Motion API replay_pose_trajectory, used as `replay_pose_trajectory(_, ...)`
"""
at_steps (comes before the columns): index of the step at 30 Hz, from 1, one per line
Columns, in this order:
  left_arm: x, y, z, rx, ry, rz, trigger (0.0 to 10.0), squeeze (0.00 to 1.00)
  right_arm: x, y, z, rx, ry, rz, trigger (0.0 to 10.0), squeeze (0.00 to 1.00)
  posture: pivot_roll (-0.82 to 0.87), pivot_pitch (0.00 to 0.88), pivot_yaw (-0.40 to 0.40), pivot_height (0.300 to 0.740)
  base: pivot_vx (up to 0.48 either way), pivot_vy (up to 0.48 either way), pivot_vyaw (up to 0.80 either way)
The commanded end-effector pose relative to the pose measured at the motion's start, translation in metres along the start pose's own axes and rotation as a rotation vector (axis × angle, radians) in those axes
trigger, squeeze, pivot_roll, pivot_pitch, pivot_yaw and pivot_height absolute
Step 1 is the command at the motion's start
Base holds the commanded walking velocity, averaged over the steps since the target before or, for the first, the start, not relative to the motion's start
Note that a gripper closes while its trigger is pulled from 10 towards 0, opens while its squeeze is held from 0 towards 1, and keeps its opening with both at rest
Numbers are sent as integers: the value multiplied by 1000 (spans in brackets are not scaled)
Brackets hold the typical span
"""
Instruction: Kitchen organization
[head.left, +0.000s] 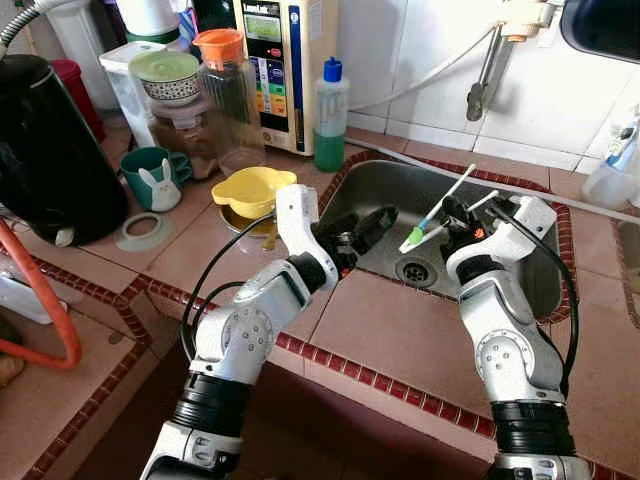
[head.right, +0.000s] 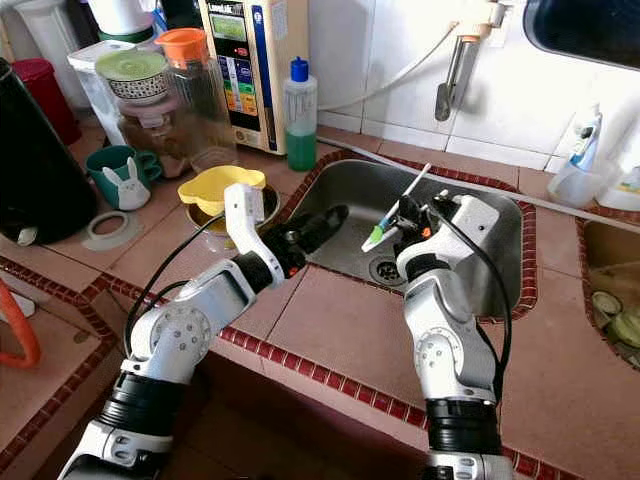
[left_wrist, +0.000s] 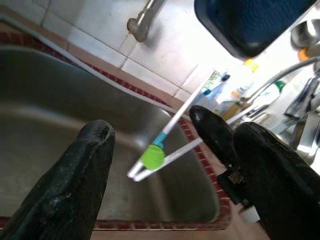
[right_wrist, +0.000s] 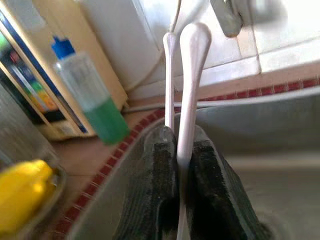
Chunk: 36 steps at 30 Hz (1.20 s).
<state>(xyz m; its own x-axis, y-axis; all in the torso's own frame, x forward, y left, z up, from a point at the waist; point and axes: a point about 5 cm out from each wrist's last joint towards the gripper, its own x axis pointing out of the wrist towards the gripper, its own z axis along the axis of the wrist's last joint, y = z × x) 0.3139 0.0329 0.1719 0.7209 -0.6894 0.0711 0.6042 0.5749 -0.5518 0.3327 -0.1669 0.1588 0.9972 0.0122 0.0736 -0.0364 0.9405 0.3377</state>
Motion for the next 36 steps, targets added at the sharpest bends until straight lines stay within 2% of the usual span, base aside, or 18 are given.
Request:
replay_pose_trajectory(1,-2,-1,5,104,-18,2,10000,1000,6,4,-3,-124,14,22,7647,0,103,34,26,740,0,0,0)
replay_pose_trajectory(2,-3,0,4,131,-18,5,10000,1000,8,3,-5,-156,22,22,7647,0,105,34,26,740,0,0,0)
replay_pose_trajectory(3,-4,2,4,190,-18,23,10000,1000,11,2,-9,-255,42,33,10000,0,107,34,26,740,0,0,0)
replay_pose_trajectory(5,-5,3,4,210,-18,33,10000,1000,11,2,-10,-283,44,40,10000,0,109,34,25,740,0,0,0)
replay_pose_trajectory(6,-7,6,5,288,-29,55,10000,1000,14,2,-14,-348,64,59,10000,0,113,34,24,740,0,0,0)
replay_pose_trajectory(7,-8,8,5,323,-33,66,10000,1000,15,2,-17,-384,71,67,10000,0,115,34,23,740,0,0,0)
replay_pose_trajectory(8,-9,8,6,331,-39,70,10000,1000,15,2,-18,-398,77,77,10000,373,118,36,21,740,0,0,0)
replay_pose_trajectory(9,-10,9,7,344,-47,73,10000,1000,16,1,-21,-424,89,89,10000,812,118,36,21,740,0,0,0)
replay_pose_trajectory(10,-10,10,7,349,-48,77,10000,1000,17,1,-23,-440,95,95,10000,1000,122,36,20,740,0,0,0)
replay_pose_trajectory(12,-11,12,7,360,-50,91,10000,1000,18,-1,-27,-459,119,109,10000,1000,123,36,19,740,0,0,0)
replay_pose_trajectory(13,-12,13,7,400,-51,97,10000,1000,20,-3,-30,-499,129,103,10000,1000,123,36,19,740,0,0,0)
replay_pose_trajectory(23,-13,20,4,475,-42,123,10000,1000,22,-5,-40,-554,190,111,10000,1000,125,40,26,740,0,0,0)
replay_pose_trajectory(31,-12,24,4,497,-39,142,10000,1000,19,-4,-41,-523,170,105,10000,1000,120,43,36,740,0,0,0)
replay_pose_trajectory(36,-14,35,4,553,-24,219,10000,1000,17,-1,-34,-501,122,88,10000,1000,118,40,36,740,0,0,0)
